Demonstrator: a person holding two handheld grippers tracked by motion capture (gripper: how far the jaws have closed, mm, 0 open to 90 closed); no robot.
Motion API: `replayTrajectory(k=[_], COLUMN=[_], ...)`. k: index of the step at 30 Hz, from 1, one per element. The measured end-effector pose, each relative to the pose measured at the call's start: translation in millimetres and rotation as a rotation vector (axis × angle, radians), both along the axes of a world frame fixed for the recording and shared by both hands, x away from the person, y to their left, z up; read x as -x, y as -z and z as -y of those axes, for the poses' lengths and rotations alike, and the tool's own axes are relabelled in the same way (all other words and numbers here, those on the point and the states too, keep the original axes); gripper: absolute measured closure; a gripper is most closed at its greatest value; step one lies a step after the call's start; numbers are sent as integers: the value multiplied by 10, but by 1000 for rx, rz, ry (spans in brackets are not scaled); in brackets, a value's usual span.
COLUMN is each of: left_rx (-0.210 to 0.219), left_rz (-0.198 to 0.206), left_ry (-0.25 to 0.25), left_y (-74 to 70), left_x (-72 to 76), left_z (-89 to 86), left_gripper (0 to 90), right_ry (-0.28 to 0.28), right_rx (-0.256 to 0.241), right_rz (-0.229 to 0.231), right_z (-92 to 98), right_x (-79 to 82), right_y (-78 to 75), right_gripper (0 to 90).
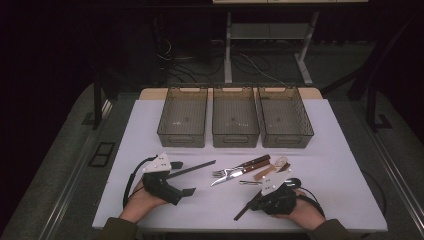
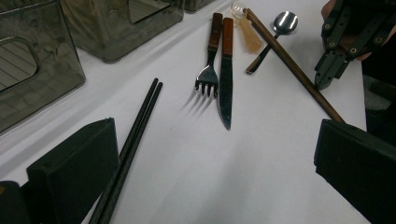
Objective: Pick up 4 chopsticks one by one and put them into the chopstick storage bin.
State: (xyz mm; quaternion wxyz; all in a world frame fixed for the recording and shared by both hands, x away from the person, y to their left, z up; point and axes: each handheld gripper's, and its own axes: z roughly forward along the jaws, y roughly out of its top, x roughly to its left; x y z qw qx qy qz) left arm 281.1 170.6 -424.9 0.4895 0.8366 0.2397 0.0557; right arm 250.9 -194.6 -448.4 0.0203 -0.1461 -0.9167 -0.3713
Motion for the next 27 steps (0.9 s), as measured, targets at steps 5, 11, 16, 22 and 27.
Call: replayTrajectory(k=[5,11,16,22,27], left_rx=[-3,-3,-2,-1,-2], left_rz=[2,1,0,0,0], left_ry=[2,2,1,2,2], left_y=[1,-1,-1,-2,-2], left_x=[-3,0,-1,-1,-1], left_z=[-1,-1,-3,-4,-3], left_gripper=[0,0,0,0,0], right_ry=[-29,-44,-61,-65,-69], right_rx=[3,-5,-7,-9,-11], right_rz=[13,12,21,21,33], right_z=[-28,-85,-146,-206,-242], right_x=[11,21,27,23,4], right_y=[3,6,14,14,18], right_gripper=[898,898,898,898,898])
